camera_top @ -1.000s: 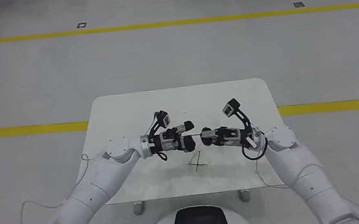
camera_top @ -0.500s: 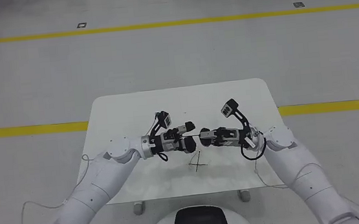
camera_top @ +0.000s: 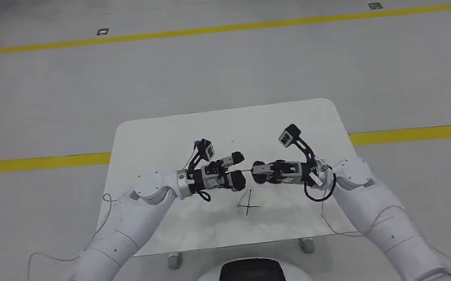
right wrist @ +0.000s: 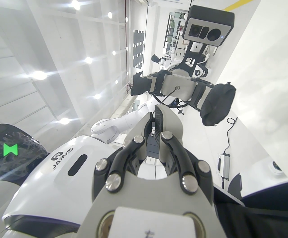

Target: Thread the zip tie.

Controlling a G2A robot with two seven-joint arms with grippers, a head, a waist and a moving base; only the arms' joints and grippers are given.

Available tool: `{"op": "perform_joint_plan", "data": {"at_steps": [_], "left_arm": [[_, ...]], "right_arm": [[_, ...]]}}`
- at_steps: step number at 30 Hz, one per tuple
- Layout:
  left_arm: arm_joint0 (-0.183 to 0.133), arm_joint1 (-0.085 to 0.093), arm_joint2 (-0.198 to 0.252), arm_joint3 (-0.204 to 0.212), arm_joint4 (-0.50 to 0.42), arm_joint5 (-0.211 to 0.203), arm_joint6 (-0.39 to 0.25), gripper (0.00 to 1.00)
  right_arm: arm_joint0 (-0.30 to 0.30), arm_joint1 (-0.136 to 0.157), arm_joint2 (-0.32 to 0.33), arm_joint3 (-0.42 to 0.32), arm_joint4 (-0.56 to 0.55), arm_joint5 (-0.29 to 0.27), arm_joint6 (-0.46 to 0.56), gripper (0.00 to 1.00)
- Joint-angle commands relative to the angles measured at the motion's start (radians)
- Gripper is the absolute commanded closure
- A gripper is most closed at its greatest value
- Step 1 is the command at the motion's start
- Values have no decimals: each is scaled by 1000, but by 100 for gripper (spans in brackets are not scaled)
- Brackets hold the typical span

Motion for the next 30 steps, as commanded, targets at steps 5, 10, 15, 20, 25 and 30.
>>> {"op": "perform_joint_plan", "data": {"at_steps": [5,10,15,20,25,30], "left_arm": [[0,-2,-2,1,1,2,-4,0],[1,-3,-4,2,-1,1,-6,0],[1,-4,-6,3,-2,2,-9,0],[2,-5,-8,4,-2,4,-11,0],[3,-5,-12,5,-4,4,-10,0],[3,-5,-15,4,-1,6,-11,0]], "right_arm": [[-2,1,0,-4,1,0,6,100],[2,0,-8,2,0,0,6,100],[7,0,-14,7,2,0,6,100],[9,1,-16,10,1,0,7,100],[11,3,-20,11,-2,0,9,100],[11,5,-21,8,-3,0,10,100]]}}
